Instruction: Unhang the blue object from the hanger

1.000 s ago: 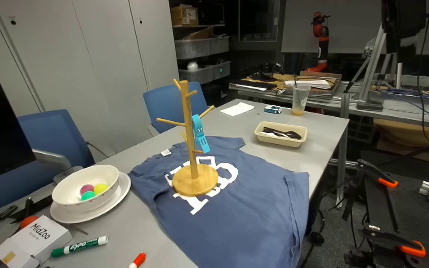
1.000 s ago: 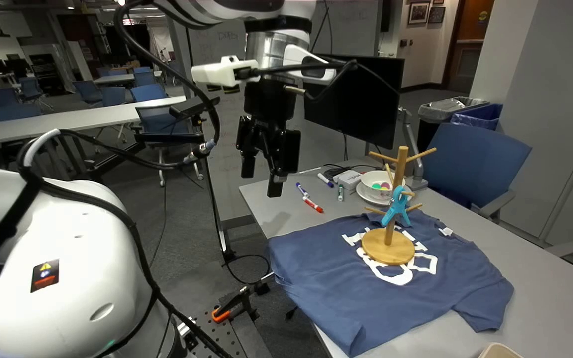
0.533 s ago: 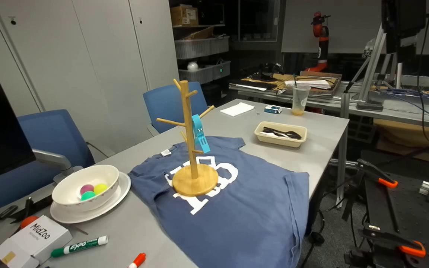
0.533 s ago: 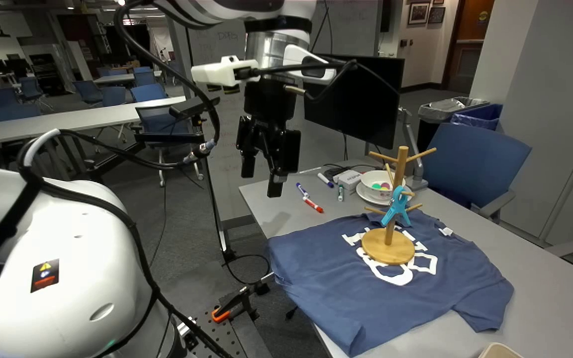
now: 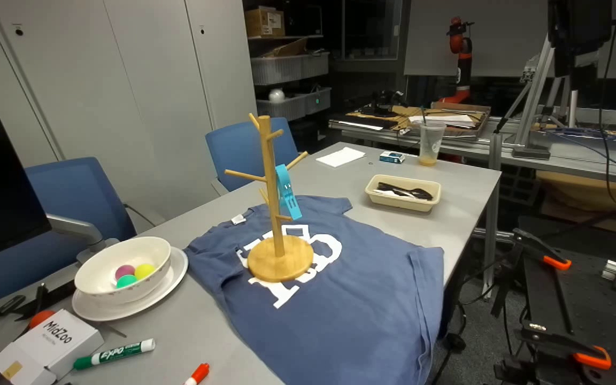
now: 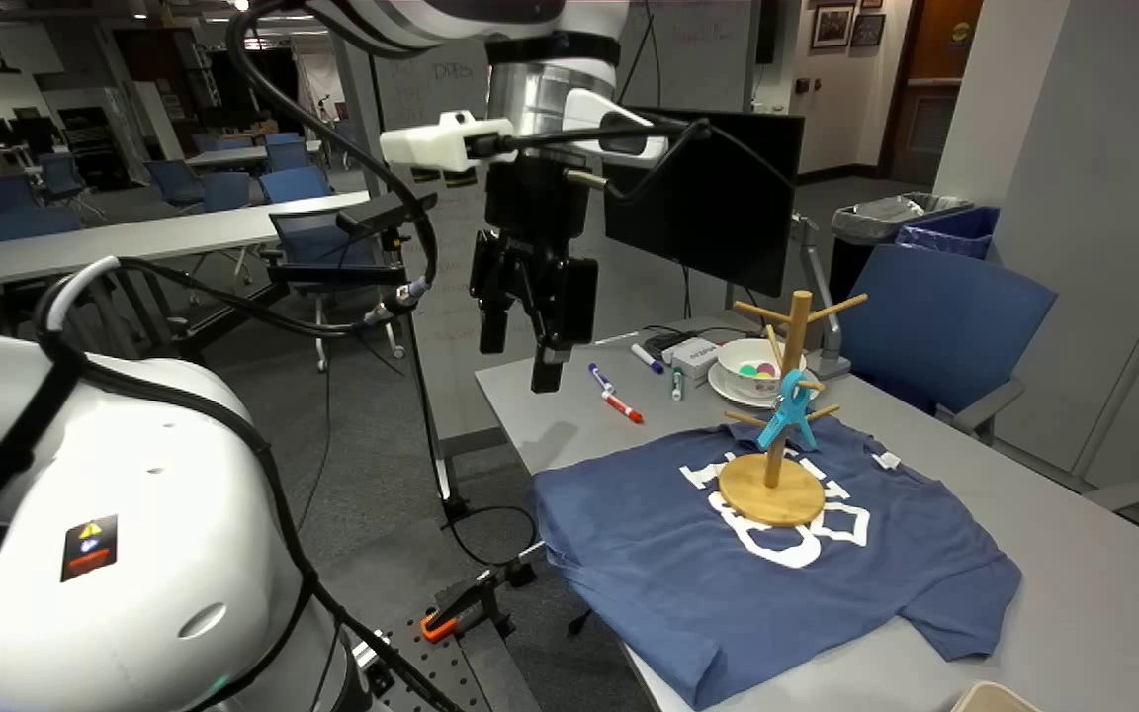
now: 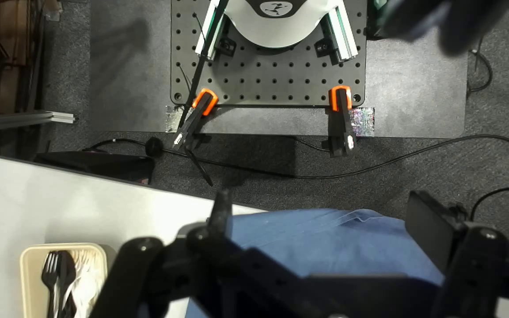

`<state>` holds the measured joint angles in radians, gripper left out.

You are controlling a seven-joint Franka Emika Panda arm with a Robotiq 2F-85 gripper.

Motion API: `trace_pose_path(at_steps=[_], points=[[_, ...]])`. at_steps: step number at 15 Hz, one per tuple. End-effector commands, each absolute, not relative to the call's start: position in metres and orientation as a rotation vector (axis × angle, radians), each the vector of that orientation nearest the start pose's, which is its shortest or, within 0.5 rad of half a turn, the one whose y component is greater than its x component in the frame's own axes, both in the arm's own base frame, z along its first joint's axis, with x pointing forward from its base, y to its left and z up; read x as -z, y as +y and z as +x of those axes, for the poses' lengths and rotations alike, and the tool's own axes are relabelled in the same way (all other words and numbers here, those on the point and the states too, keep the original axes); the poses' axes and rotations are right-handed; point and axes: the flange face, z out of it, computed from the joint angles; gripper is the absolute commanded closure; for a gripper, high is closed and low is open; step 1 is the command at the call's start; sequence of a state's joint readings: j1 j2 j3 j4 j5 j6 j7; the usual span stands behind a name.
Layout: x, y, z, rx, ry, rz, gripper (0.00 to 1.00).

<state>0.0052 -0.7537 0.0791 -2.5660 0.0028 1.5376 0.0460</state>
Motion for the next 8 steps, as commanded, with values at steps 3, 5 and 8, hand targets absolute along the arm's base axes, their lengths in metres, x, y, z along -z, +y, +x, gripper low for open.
trace_pose_path(at_steps=[3, 5, 8], points=[[-0.4809, 0.0268, 0.2914, -0.437, -0.015, -3.177, 0.0], [-0.4809, 0.0269, 0.2917, -0.424, -0.01, -3.178, 0.0], [-0.4801, 0.0277, 0.2945, -0.346, 0.002, -3.163, 0.0]])
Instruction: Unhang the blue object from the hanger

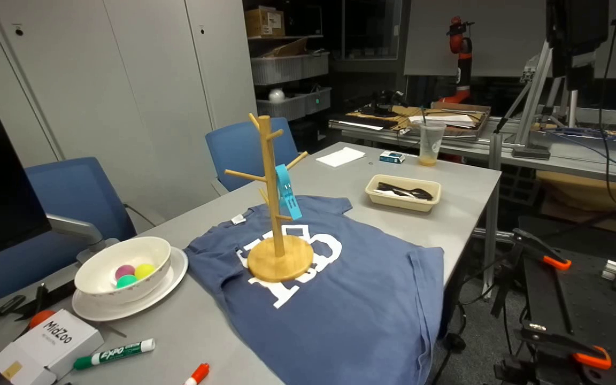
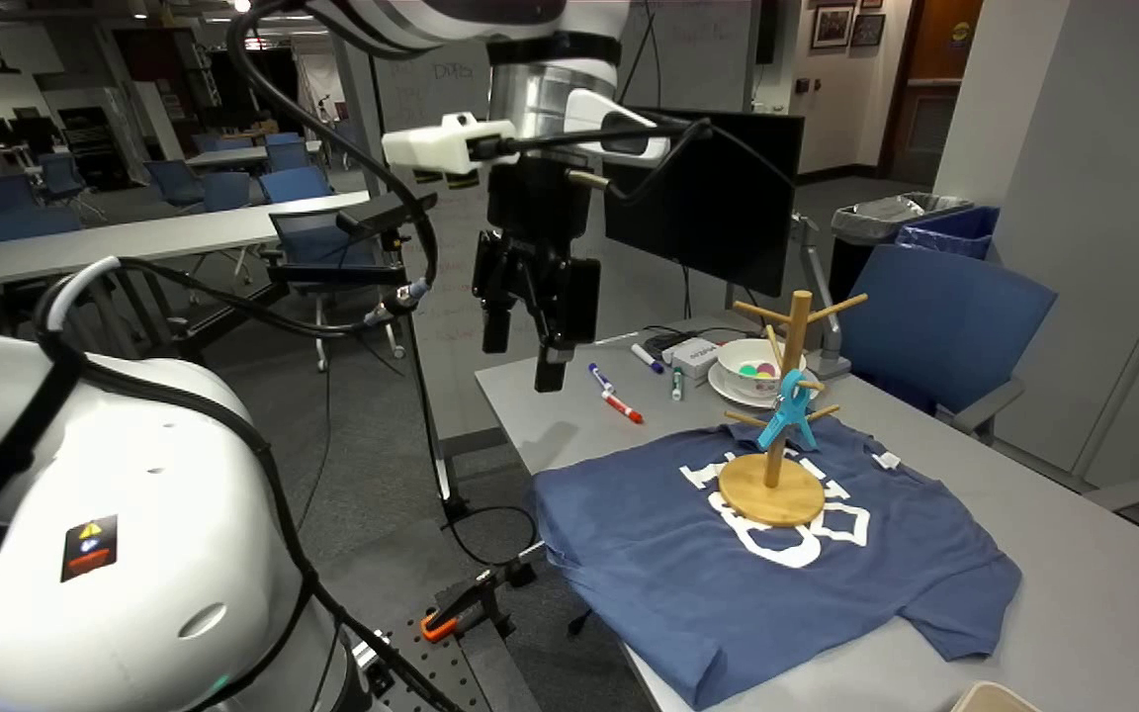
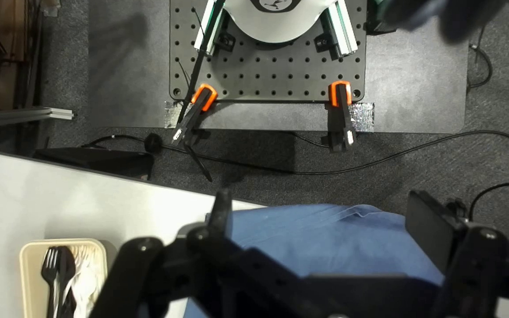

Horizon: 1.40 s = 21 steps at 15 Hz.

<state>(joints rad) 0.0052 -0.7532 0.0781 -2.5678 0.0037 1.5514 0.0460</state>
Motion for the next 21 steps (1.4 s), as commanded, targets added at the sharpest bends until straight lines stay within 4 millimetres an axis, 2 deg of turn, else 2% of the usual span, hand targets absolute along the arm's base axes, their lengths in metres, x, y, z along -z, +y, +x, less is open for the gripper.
trace_pose_path(at_steps=[1, 6, 7, 9, 11, 12, 13, 15, 19, 21], points=[[-0.48, 0.028, 0.296, -0.313, 0.01, -3.159, 0.0], [-0.478, 0.028, 0.304, -0.179, 0.0, -3.154, 0.0], [-0.484, 0.069, 0.357, -0.164, -0.009, -3.146, 0.0], [-0.485, 0.089, 0.377, -0.044, -0.033, -3.138, 0.0], [-0.483, 0.117, 0.409, -0.012, -0.063, -3.127, 0.0], [-0.485, 0.094, 0.372, 0.003, -0.06, -3.15, 0.0], [-0.483, 0.105, 0.384, 0.005, -0.072, -3.148, 0.0], [-0.477, 0.116, 0.401, -0.022, -0.083, -3.144, 0.0], [-0.477, 0.115, 0.407, -0.028, -0.079, -3.14, 0.0], [-0.459, 0.114, 0.415, -0.011, -0.029, -3.17, 0.0]])
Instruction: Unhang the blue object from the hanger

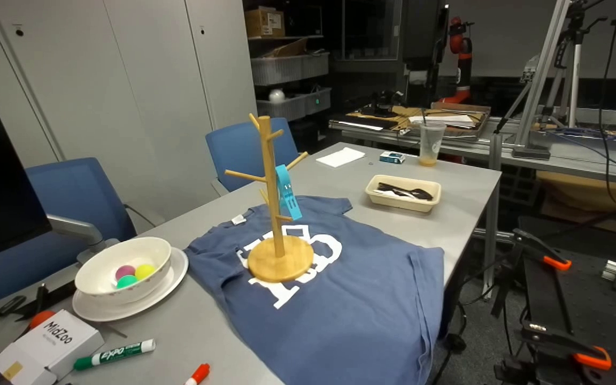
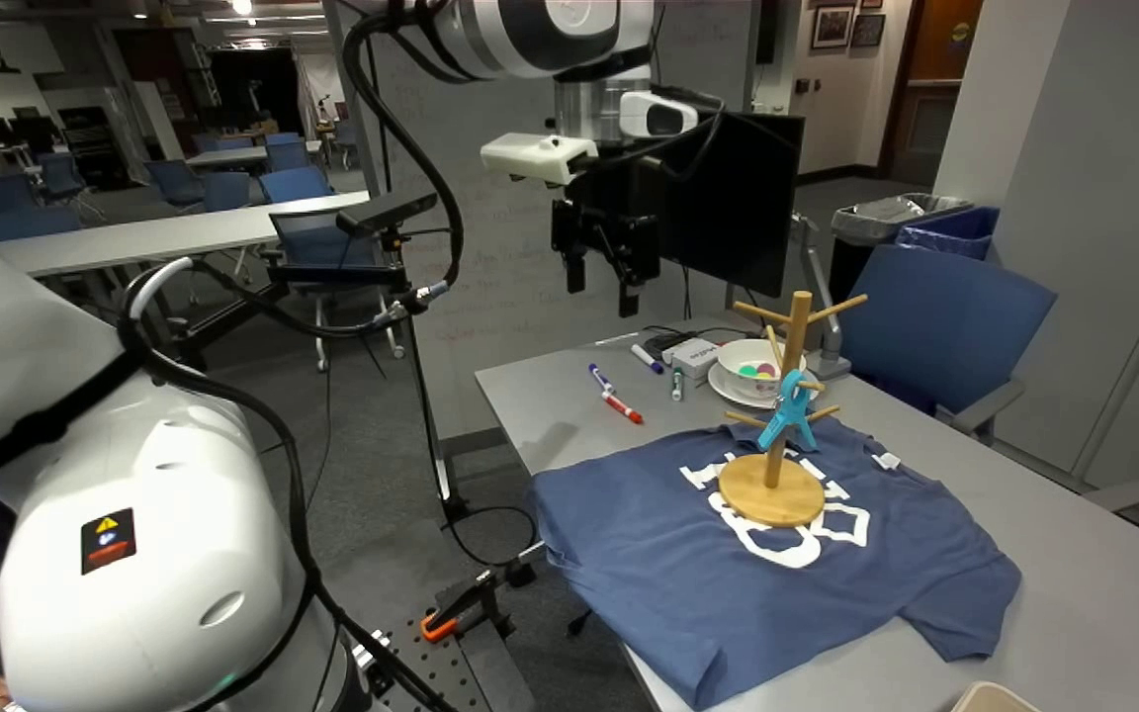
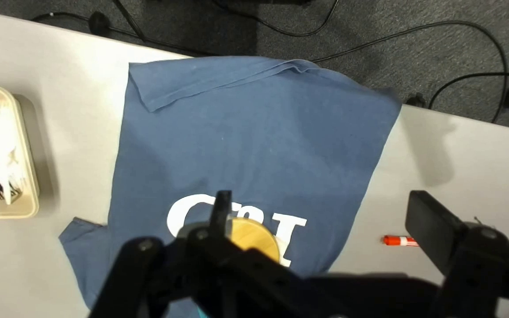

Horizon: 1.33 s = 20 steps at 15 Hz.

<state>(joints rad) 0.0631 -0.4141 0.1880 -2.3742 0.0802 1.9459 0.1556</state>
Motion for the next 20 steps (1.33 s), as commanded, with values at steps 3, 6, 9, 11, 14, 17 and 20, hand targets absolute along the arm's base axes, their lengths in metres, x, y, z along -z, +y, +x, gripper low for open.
trace_pose_path(at_steps=[3, 6, 9, 11, 14, 17, 20], points=[[-0.419, 0.112, 0.422, -0.006, 0.066, -3.175, 0.0], [-0.383, 0.11, 0.431, 0.03, 0.147, -3.176, 0.0], [-0.355, 0.109, 0.442, 0.122, 0.207, -3.195, 0.0], [-0.342, 0.11, 0.452, 0.158, 0.25, -3.193, 0.0], [-0.338, 0.11, 0.447, 0.129, 0.236, -3.193, 0.0], [-0.33, 0.11, 0.451, 0.122, 0.247, -3.197, 0.0], [-0.319, 0.111, 0.455, 0.118, 0.262, -3.189, 0.0]])
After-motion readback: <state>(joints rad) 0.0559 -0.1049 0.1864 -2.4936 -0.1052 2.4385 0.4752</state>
